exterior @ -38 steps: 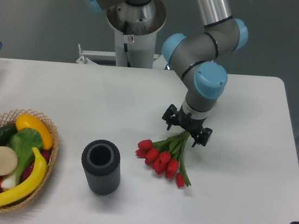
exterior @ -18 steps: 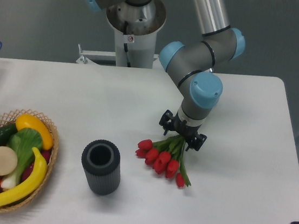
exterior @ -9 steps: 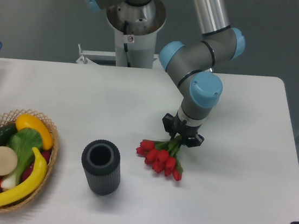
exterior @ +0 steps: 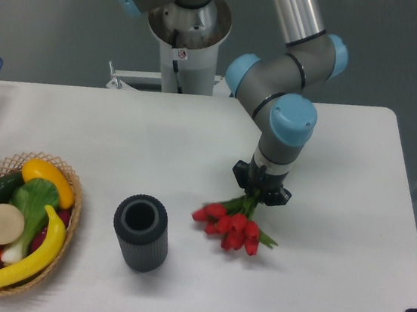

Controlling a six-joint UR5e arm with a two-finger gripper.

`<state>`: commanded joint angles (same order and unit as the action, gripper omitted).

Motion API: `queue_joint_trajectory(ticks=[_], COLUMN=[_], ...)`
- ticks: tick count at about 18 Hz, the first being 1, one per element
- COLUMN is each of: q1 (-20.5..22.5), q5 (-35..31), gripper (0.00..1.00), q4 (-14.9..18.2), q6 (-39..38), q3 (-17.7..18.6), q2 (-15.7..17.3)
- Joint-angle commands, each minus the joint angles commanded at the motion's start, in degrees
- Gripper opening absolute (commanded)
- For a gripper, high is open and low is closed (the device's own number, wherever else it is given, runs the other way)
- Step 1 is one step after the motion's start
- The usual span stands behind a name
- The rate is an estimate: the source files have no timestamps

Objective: Pick up the flowers from the table
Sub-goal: 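Lift the gripped tulip bundle up off the table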

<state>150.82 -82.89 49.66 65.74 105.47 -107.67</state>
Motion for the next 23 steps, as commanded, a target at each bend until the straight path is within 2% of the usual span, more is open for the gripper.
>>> queue_joint_trajectory(ticks=[8,12,14,17,19,23], q1=[0.6,2.2,2.5,2.5,3.2,4.3], q5=[7.3,12.9,13.8,14.7,15.0,15.0], gripper=[0.19,0.19,0.19,0.19,0.19,0.19], q4=[0.5,0.5,1.6,7.7,12.7,19.9], q6=[-1.1,-4.3,-4.3,-4.3,-3.5,-2.6], q3=[-2.0,-3.5,-4.7,-8.1,-10.6,-16.2], q2=[8.2,10.8,12.2,14.5,14.7,14.1])
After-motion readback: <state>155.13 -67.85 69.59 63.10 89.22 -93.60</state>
